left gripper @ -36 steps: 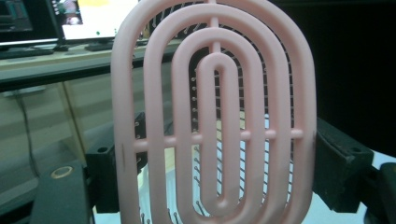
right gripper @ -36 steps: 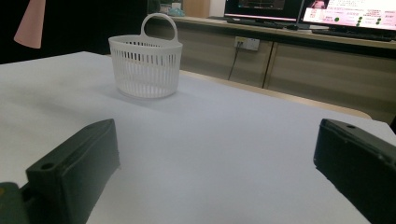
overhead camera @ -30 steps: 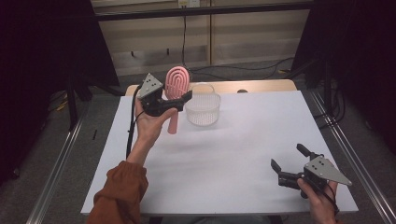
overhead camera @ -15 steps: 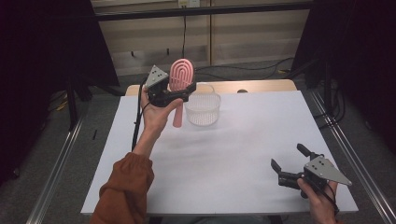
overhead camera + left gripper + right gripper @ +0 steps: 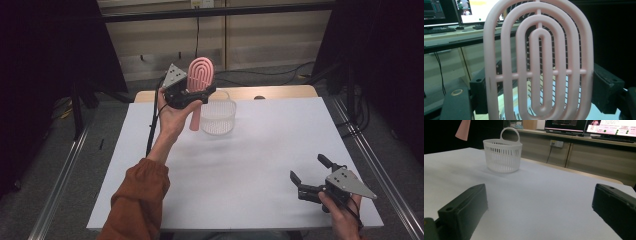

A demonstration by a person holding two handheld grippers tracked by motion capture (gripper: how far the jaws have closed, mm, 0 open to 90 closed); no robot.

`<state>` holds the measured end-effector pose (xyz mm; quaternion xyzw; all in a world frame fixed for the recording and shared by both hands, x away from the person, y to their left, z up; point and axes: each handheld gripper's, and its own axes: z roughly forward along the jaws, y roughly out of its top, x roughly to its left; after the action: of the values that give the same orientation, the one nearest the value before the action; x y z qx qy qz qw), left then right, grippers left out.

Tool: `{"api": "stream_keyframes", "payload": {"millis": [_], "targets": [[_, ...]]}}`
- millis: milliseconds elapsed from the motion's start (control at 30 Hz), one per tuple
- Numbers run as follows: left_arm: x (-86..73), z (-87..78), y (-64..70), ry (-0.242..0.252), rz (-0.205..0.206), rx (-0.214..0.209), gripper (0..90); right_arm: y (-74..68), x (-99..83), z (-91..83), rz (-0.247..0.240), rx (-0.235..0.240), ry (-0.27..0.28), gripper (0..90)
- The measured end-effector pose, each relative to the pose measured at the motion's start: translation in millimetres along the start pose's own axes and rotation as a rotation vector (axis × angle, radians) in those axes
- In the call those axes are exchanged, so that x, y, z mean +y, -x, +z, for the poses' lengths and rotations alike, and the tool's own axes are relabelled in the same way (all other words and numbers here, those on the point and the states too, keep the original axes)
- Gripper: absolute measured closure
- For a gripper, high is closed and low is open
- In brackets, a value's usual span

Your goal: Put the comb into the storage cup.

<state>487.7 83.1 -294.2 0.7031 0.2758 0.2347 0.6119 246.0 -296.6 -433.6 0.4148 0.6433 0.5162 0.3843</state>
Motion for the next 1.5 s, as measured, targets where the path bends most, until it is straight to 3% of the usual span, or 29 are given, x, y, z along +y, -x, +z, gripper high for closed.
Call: {"api": "stream_keyframes", "payload": {"millis": [267,400,500,900,967,1033,1100,1500], "targets": [[6.6,5.8,-1.8,0.033,-0.016,0.01,20.7,0.2,-0.2,0.1,0.001,0.0,0.002,0.0],[8.9,11.6,-1.0,0.017,0.015,0.02,20.7,-0.3,-0.2,0.3,0.003,0.001,-0.002,0.0],[11.9,14.3,0.0,0.044,0.009,0.023,20.7,-0.2,-0.1,0.0,-0.002,0.0,0.0,0.0],[19.1,35.1,-3.1,0.071,0.02,0.045,20.8,-0.9,-0.1,-0.2,-0.001,0.008,0.001,0.0],[19.3,40.2,-2.3,0.063,0.045,0.057,20.8,-0.8,-0.3,0.3,0.003,0.007,-0.001,0.0],[18.5,44.6,-1.9,0.068,0.048,0.056,20.8,-0.8,-0.1,0.0,0.001,0.009,0.002,0.0],[16.3,48.4,-1.1,0.061,0.081,0.08,20.8,-0.8,0.0,-0.6,0.0,0.01,0.001,0.0],[-5.2,65.3,1.1,0.038,0.046,0.066,20.7,-0.6,-0.3,-0.9,0.002,0.011,-0.002,0.0]]}}
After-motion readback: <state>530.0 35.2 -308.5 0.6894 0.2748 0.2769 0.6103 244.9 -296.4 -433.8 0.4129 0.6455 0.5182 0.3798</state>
